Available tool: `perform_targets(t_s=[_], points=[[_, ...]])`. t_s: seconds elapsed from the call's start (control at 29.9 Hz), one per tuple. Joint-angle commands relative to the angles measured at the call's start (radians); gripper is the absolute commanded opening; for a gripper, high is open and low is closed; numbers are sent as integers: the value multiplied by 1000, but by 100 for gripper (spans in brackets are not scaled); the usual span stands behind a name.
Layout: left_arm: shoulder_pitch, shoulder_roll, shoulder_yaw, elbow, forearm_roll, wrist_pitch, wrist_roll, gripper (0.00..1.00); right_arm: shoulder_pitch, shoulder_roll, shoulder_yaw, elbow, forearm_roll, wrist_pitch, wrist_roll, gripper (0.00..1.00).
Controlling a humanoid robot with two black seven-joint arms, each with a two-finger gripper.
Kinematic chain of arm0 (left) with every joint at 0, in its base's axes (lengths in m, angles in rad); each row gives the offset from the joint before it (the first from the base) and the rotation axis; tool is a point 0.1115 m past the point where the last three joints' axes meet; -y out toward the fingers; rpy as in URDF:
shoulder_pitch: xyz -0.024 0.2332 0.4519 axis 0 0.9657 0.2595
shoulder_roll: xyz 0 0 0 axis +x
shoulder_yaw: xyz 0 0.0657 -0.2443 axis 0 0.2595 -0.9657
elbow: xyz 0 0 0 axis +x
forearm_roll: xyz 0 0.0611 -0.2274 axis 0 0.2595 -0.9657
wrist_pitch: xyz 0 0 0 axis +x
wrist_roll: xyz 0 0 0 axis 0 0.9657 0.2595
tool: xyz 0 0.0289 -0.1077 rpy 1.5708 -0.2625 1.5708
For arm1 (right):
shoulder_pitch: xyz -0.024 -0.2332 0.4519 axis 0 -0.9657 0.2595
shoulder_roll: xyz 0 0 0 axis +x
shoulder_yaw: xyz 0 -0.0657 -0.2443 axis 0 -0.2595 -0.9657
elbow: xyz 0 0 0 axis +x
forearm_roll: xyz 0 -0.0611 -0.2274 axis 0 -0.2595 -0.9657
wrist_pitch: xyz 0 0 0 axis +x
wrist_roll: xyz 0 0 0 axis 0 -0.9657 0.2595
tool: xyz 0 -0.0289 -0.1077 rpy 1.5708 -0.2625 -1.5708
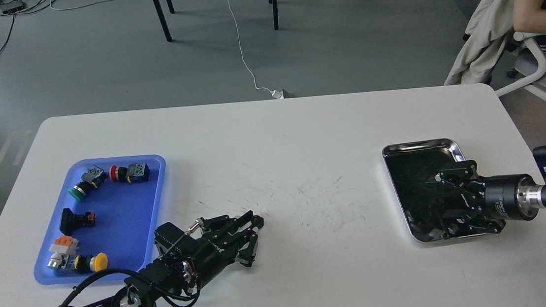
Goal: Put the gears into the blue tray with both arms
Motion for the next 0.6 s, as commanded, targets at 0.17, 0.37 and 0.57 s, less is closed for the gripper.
perform_targets(t_s=[0.17,0.37,0.57], points=[[-2,1,0,0,0,-3,-2,7,22,-31,2,6,1,15,-7,86],[-11,3,-1,-9,0,-3,0,5,20,-29,2,6,1,17,-17,87],[-46,145,-29,-104,0,-1,3,5,28,-29,2,6,1,17,-18,87]])
